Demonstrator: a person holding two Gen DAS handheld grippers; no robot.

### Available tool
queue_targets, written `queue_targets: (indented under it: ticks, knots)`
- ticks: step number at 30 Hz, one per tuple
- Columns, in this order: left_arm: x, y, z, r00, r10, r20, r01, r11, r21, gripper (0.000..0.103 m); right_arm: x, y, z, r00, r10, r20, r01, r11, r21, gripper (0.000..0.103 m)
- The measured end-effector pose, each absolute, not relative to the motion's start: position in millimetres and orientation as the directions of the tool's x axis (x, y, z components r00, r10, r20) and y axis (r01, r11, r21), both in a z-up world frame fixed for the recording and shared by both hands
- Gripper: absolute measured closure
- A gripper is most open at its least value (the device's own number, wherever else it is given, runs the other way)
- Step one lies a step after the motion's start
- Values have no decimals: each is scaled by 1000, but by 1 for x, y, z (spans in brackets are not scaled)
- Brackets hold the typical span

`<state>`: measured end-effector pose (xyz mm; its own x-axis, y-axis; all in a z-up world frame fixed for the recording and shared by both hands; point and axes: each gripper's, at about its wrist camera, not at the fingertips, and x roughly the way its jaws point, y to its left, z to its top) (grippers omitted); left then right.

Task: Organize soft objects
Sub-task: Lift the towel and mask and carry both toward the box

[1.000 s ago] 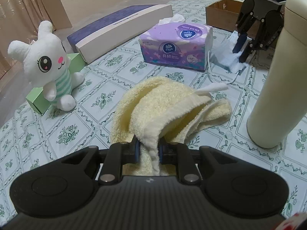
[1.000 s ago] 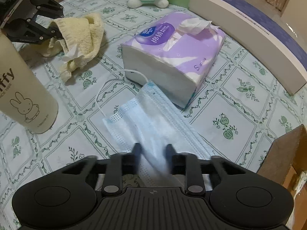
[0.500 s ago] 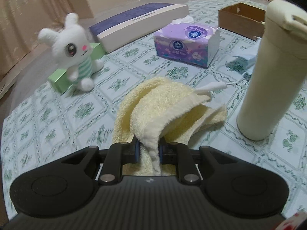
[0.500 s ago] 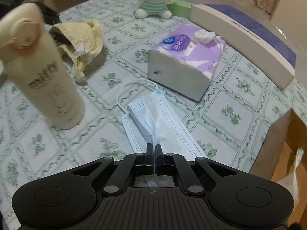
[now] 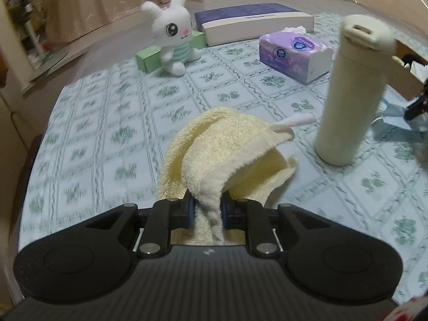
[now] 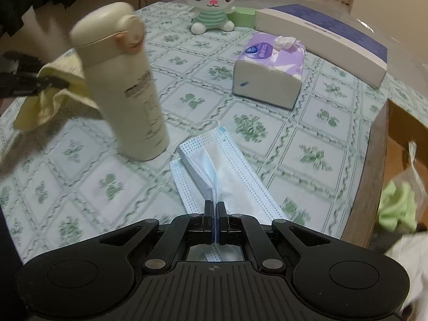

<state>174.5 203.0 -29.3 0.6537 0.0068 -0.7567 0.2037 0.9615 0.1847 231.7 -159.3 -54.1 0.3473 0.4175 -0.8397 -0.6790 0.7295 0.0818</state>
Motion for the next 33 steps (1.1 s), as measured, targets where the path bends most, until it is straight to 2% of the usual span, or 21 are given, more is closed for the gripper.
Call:
queue_targets:
  ticks: [10,14,33]
  knots:
    - [103,173,-19,684,22,-729,75,992,100,87,172,-181,-48,379,456,-805,-569,801,186,103]
    - [82,151,-15,689,10,-725,75,994,84,87,150,-189,-45,391,476,-788,-528,817,232,103]
    - [41,51,-9,724,-130,-678,51,989,-135,87,79,-251,-20,514,478,-712,-301,878,373,102]
